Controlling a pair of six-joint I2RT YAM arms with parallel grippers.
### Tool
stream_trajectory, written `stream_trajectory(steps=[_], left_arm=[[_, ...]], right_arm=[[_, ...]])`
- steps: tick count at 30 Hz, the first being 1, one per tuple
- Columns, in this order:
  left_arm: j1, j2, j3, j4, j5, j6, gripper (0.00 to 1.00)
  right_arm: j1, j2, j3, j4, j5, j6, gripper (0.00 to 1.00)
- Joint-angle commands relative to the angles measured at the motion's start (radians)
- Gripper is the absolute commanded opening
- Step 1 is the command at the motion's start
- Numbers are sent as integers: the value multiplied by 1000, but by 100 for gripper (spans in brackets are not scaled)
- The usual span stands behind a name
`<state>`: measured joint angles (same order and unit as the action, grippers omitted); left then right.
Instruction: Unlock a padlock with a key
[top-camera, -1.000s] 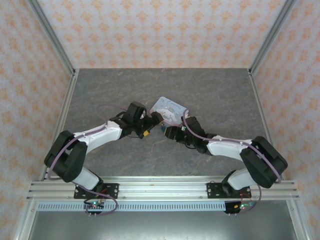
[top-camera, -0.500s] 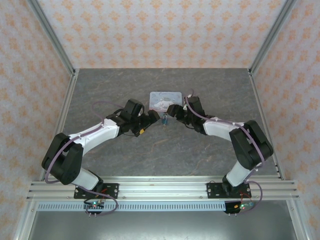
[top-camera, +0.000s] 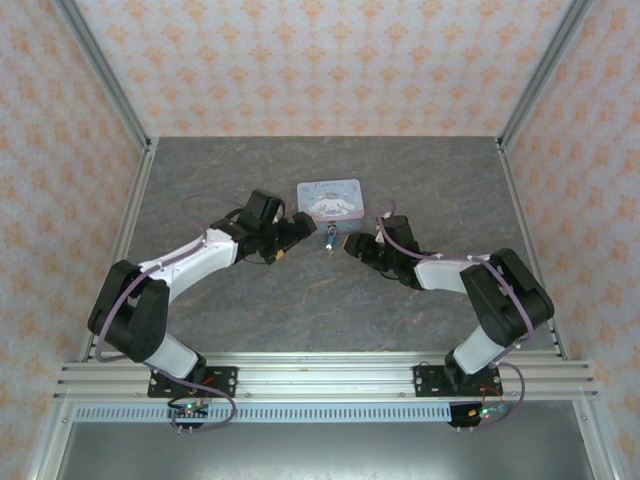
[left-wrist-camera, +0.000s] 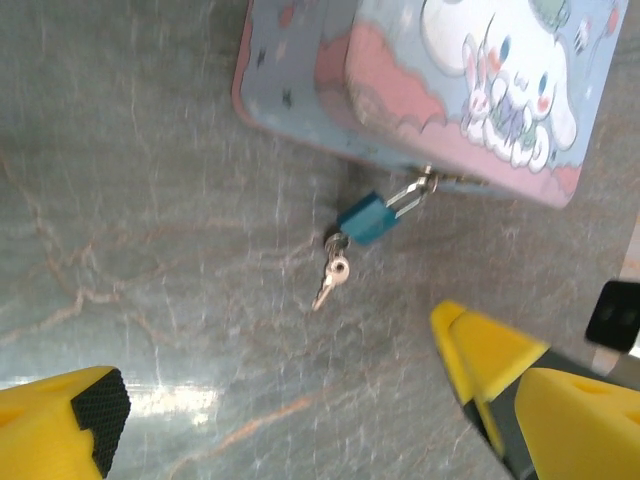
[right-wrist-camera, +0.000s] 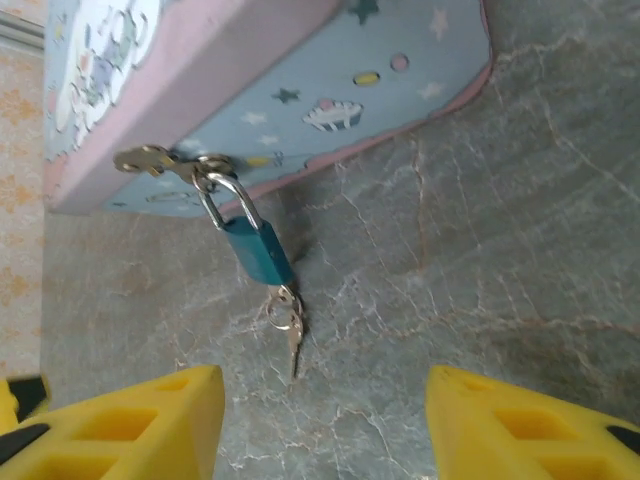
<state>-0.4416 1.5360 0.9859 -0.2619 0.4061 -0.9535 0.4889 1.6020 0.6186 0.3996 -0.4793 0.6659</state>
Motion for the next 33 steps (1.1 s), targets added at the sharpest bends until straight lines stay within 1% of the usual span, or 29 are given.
stream_trajectory(steps=[1,8,12,18,24,33], left_arm=[[43,44,75,-60,-24,69,100],[108,123,165,-84,-7,96,100],[117,135,174,-82,0,95,100],[119,139,162,-61,14,82,100],[121,150,160,-45,29,72,100],[121,150,154,-45,34,73,100]], right_arm=[[24,24,18,88,11,-4,54],[73,129,120,28,62,-75,52],[100,186,190,-25,99,-125,51],[134,232,259,-114,155,-187,48],[137,251,268,-127,201,-187,44],[138,292,302,-123,226,-180,42]])
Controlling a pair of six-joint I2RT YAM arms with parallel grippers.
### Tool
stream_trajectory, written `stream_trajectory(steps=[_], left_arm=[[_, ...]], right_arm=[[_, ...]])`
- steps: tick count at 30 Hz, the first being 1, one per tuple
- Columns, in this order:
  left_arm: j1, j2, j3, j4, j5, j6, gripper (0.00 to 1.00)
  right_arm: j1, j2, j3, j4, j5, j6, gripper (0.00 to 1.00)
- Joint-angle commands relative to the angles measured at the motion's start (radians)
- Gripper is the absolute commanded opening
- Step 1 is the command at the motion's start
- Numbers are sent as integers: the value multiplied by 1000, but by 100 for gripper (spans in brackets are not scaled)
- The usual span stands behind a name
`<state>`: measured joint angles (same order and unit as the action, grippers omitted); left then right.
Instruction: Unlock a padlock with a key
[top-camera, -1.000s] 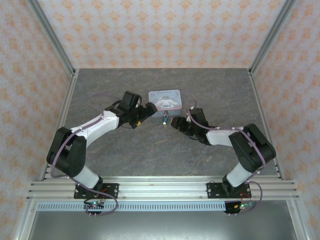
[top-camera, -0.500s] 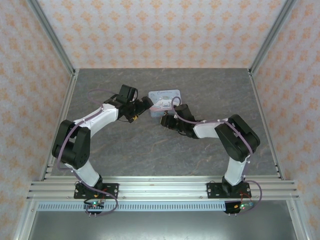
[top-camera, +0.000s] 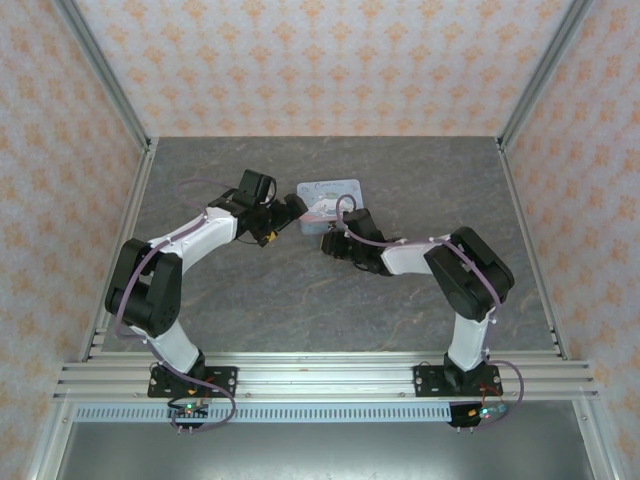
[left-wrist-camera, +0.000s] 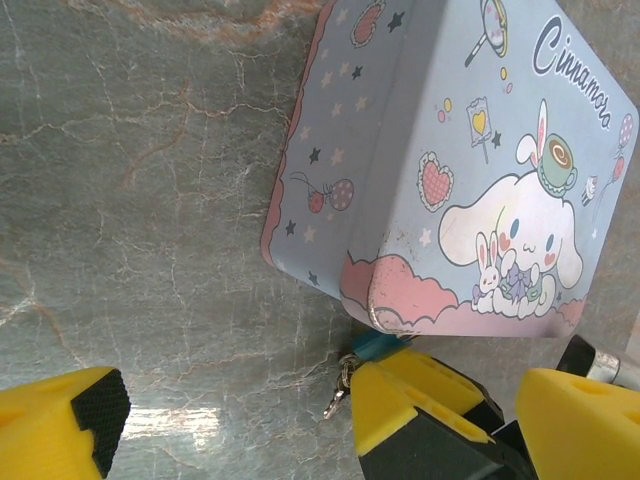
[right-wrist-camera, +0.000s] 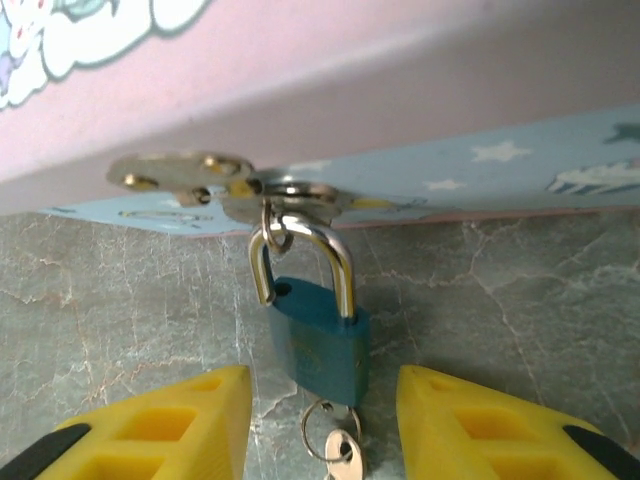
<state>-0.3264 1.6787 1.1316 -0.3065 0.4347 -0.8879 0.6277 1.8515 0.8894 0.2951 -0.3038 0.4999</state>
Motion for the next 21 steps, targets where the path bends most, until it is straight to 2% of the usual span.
stream_trajectory(steps=[1,4,8,11,21], left_arm=[[7,8,7,0,5,7,100],[6,6,4,0,6,7,100],[7,1,2,1,6,6,100],[7,1,-1,3,7,3,100],[7,-8,-3,7,13,-5,100]], right_arm=[[-2,47,36,-19,50,-14,41],[-2,62,48,-19,45,-14,37],[-2,57,37,-16,31,-11,26],[-2,42,16,-14,29,-15,18],[-2,-34,-73,-19,25,-32,0]])
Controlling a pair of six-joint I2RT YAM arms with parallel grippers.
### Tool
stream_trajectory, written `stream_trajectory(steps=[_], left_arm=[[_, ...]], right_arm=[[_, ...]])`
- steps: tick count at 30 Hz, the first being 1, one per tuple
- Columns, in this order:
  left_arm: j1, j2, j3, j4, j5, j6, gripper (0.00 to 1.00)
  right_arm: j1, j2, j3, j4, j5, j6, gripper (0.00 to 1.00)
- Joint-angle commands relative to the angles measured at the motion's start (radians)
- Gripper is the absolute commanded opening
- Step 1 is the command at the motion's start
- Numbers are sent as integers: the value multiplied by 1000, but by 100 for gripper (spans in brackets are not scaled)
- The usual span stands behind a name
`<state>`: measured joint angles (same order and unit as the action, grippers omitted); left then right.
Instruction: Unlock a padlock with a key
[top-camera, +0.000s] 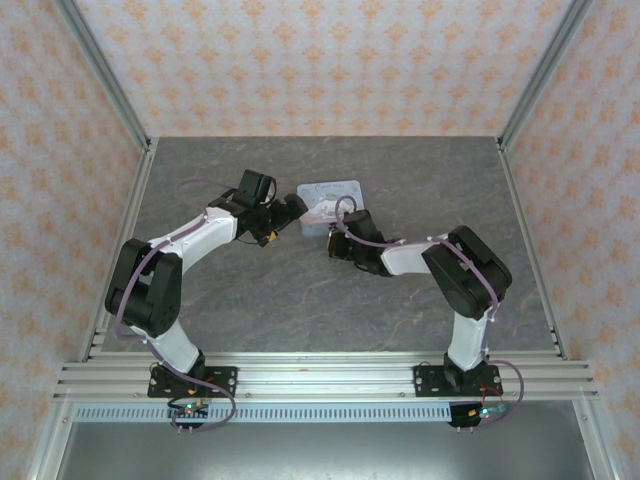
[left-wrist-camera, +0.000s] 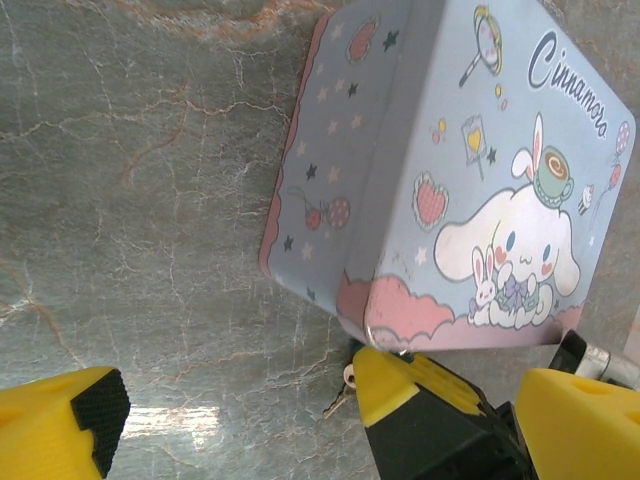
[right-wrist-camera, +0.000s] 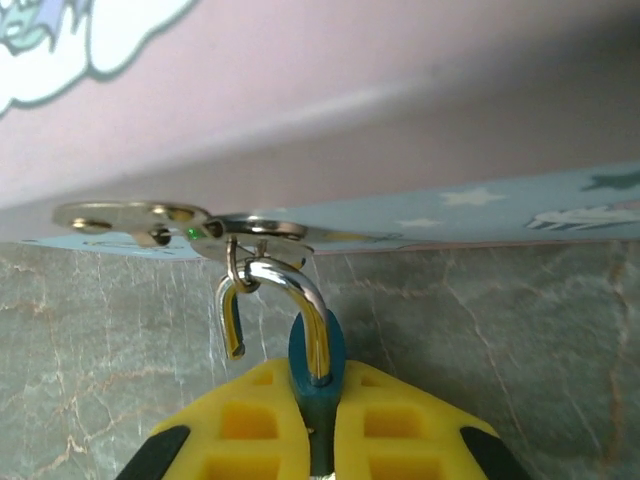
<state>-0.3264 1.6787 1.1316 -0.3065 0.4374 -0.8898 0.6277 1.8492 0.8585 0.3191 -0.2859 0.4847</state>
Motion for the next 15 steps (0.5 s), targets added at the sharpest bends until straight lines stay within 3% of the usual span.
stream_trajectory(steps=[1,15], left_arm=[[7,-11,-5,8,10,-5,100],[-6,-99,-56,8,13,-25,100]], right_arm=[[-2,-41,-51,-44,4,-20,0],[-17,-159,-200,-70,-76,-70,0]])
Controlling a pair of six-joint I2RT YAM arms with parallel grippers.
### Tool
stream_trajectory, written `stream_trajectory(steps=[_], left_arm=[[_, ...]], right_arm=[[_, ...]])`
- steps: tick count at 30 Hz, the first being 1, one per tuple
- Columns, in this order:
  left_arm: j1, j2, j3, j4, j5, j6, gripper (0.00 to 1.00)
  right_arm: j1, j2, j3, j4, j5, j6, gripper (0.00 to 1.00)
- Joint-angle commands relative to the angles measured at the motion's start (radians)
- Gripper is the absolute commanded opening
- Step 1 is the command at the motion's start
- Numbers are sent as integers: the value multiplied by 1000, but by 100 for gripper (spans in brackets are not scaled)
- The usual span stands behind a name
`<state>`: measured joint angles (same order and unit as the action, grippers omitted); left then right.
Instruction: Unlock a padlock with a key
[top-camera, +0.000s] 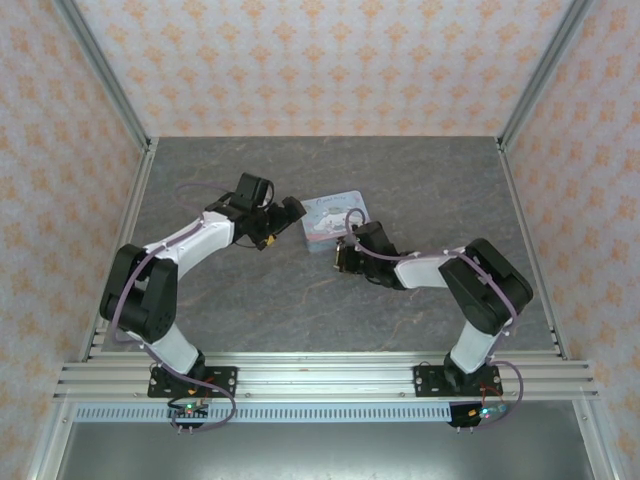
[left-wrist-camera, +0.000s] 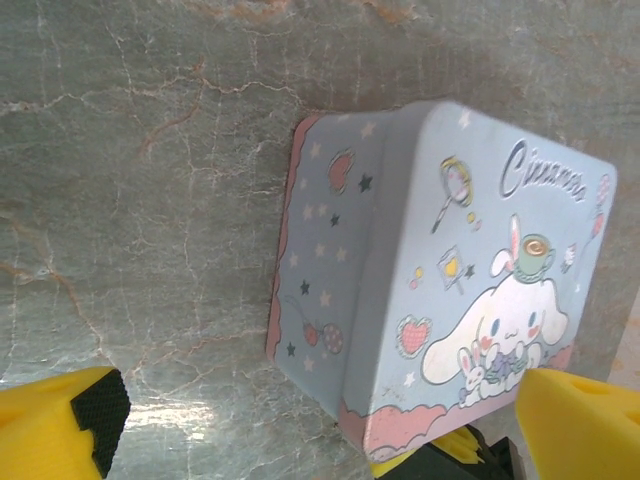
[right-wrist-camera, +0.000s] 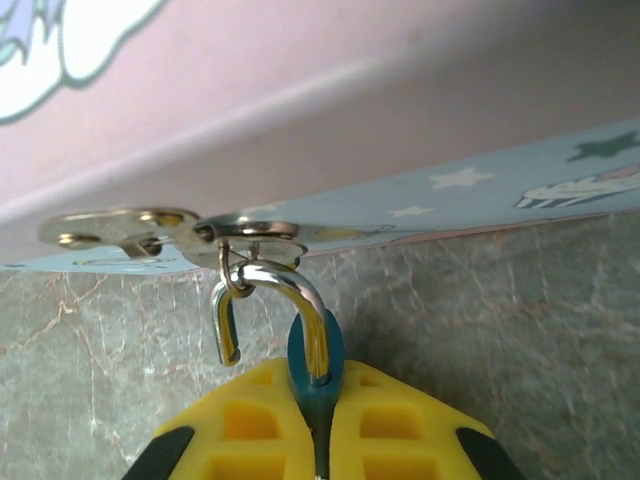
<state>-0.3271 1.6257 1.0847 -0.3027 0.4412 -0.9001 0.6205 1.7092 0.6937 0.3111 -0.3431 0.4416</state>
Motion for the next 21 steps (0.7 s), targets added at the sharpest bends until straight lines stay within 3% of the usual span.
stream_trajectory(steps=[1,13,21], left_arm=[[-11,-49,-7,0,3,-11,100],[-133,8,142,-203,-191,150,100],[-154,51,168,-225,-238,170,100]], right_arm=[[-14,-23,-40,-63,-19,-27,0],[-48,-77,-84,-73,-28,-21,1],[-70,-142,-145,-55,-35,8,32]])
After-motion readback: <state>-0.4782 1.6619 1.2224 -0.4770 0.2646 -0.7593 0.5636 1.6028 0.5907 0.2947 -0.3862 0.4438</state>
